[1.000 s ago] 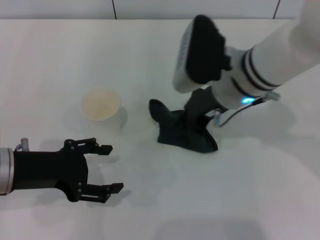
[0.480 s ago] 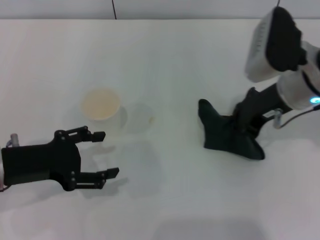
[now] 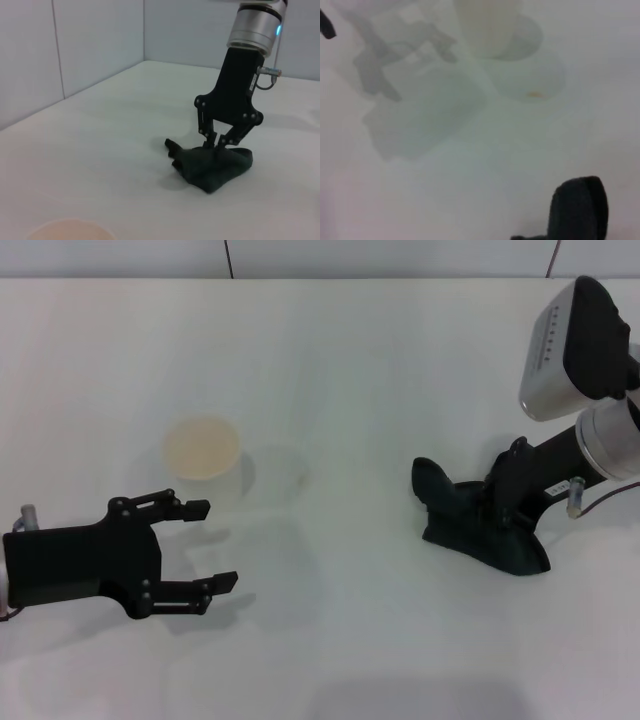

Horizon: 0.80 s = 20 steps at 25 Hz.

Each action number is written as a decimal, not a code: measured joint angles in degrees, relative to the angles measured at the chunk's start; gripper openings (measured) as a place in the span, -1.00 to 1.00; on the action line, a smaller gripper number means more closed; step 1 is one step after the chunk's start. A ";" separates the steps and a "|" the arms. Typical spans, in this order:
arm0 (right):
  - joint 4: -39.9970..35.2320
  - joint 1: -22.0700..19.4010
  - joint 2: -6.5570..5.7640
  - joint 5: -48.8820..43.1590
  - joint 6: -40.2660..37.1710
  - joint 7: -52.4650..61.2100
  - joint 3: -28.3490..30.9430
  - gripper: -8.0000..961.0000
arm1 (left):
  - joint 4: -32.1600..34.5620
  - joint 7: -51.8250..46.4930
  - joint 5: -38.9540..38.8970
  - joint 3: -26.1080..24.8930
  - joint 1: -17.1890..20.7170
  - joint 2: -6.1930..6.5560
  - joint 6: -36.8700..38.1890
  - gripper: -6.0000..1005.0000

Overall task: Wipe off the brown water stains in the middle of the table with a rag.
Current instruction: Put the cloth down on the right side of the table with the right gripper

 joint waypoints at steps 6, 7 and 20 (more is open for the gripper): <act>0.26 -1.36 -0.08 4.23 -2.46 -5.78 4.96 -0.71 | 0.14 -1.96 1.08 0.21 -0.25 0.09 0.41 0.78; 0.31 -1.69 -0.08 5.12 -3.29 -7.16 6.36 -0.68 | 0.25 -2.49 1.59 0.24 -0.44 0.10 0.48 0.78; 5.77 -4.94 -0.41 12.05 -13.05 -25.34 24.38 -0.10 | 1.50 -4.63 3.78 -1.25 -1.86 0.58 5.48 0.78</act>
